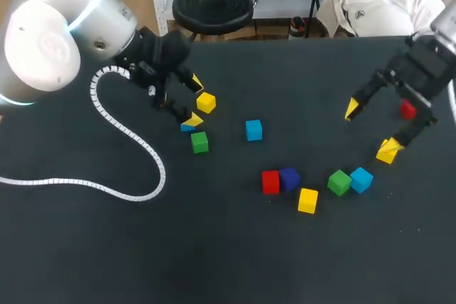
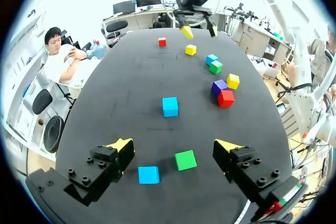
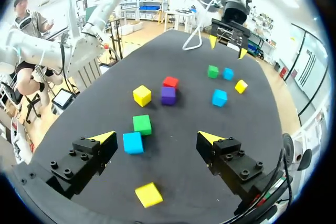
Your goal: Place the blue cubes, place green cubes on the blue cubes, place the yellow cubes on the green cubes, then place the red cubes on the yellow cubes, and place purple cube on the red cubes.
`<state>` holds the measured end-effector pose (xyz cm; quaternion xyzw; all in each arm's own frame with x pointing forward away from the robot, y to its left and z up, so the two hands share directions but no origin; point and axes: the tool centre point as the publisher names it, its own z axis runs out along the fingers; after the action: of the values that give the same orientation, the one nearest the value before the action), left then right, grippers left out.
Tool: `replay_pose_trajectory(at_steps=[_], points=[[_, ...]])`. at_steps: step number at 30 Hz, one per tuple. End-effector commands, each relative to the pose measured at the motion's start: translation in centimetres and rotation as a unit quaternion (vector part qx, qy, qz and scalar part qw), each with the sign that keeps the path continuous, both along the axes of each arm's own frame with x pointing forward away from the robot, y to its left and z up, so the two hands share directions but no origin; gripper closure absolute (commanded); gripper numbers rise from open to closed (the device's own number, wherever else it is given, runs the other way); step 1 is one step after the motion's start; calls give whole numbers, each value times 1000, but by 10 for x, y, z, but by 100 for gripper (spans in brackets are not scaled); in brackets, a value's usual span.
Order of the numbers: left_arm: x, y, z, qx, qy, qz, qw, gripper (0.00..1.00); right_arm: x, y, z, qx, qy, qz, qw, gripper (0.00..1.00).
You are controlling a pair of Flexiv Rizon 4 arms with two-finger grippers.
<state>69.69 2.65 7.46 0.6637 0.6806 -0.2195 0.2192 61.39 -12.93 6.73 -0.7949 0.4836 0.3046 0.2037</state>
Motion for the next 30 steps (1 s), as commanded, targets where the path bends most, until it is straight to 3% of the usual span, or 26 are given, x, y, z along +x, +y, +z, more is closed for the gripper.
replay_pose_trajectory(at_steps=[1, 5, 9, 17, 30], points=[[0, 1, 0, -1, -1, 0, 1000, 0, -39, 3, -21, 22, -32, -25, 999, 0], [0, 1, 0, -1, -1, 0, 1000, 0, -55, 0, -35, 35, -34, -25, 999, 0], [0, 1, 0, -1, -1, 0, 1000, 0, -58, -5, -40, 41, -33, -21, 998, 0], [0, 1, 0, -1, -1, 0, 1000, 0, -40, -12, -45, 43, -38, -15, 998, 0], [0, 1, 0, -1, -1, 0, 1000, 0, -19, -6, -61, 53, -13, 5, 999, 0]])
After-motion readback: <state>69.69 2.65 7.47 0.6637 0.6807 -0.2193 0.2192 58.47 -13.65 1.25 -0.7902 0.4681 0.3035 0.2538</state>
